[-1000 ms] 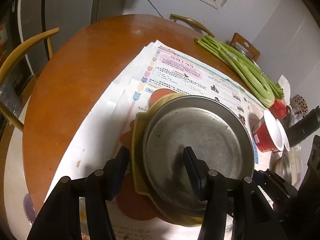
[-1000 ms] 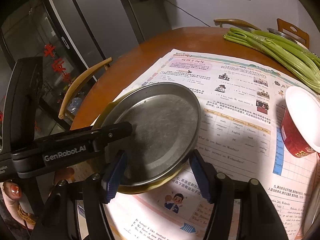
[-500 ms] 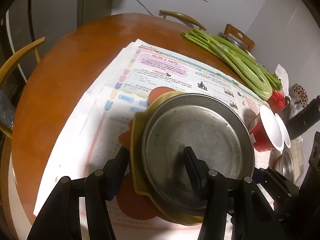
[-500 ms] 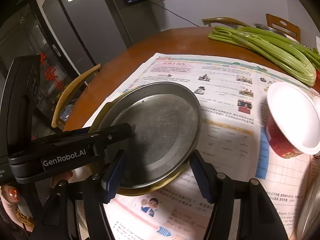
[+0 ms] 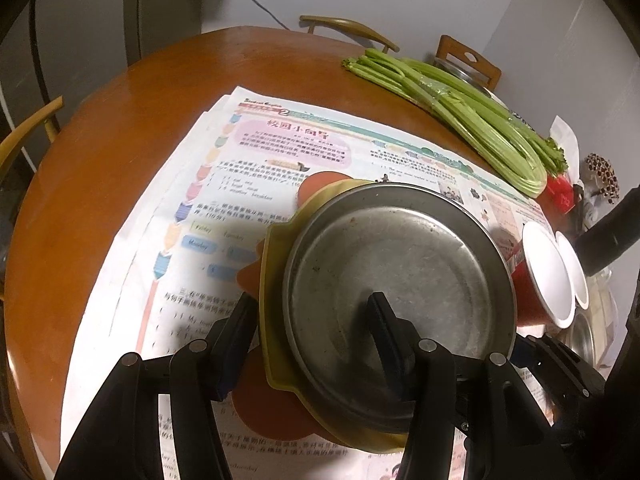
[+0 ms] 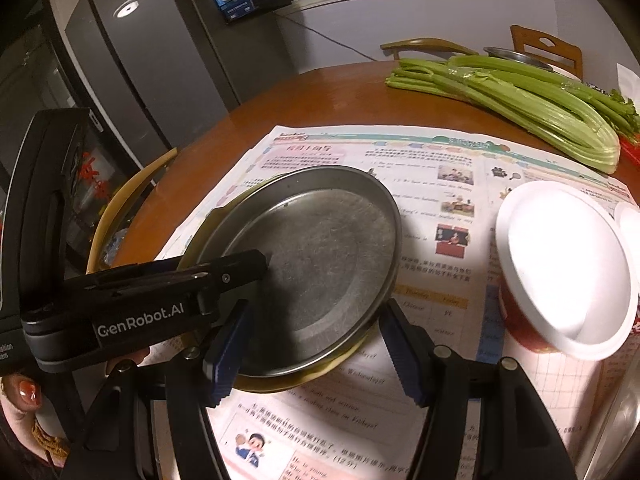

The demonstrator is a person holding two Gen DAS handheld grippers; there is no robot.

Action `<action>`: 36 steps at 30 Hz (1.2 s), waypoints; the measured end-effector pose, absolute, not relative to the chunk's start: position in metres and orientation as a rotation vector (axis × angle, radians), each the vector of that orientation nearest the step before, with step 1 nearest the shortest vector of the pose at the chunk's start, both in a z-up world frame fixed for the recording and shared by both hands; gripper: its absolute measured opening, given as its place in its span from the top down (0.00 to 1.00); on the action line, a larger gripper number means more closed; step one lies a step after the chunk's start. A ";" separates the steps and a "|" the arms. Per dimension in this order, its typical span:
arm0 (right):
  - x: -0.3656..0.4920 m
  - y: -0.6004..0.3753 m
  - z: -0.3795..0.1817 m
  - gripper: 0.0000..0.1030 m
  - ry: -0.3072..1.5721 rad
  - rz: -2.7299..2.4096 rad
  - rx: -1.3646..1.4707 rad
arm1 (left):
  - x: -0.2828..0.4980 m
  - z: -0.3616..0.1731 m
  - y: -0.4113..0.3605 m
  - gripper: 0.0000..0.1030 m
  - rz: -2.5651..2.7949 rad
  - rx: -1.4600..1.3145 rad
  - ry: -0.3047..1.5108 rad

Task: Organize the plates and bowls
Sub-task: 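Settle the grey metal plate on the stack and open the left gripper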

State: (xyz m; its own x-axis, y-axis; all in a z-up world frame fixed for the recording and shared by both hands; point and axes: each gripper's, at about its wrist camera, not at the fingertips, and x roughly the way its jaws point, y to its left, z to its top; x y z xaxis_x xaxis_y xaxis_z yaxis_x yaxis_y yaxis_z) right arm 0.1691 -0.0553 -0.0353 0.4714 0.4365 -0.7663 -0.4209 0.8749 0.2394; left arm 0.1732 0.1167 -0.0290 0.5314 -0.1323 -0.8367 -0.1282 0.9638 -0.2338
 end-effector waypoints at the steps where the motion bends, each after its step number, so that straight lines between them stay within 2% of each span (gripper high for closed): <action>1: 0.169 -0.056 -0.035 0.37 0.943 0.522 0.019 | 0.175 -0.029 0.116 0.43 -0.005 -0.281 1.014; 21: 0.168 -0.061 -0.028 0.37 0.884 0.484 0.007 | 0.174 -0.027 0.114 0.43 0.000 -0.290 0.985; 36: 0.149 -0.066 -0.003 0.37 0.772 0.476 -0.016 | 0.138 0.011 0.122 0.43 0.071 -0.303 0.845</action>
State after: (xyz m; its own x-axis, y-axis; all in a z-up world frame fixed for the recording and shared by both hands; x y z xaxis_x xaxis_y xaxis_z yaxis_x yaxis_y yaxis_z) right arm 0.1487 -0.0664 -0.0031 0.6160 0.4076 -0.6741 -0.4192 0.8941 0.1577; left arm 0.1377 0.1225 0.0111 0.6643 -0.0579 -0.7452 -0.1811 0.9548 -0.2356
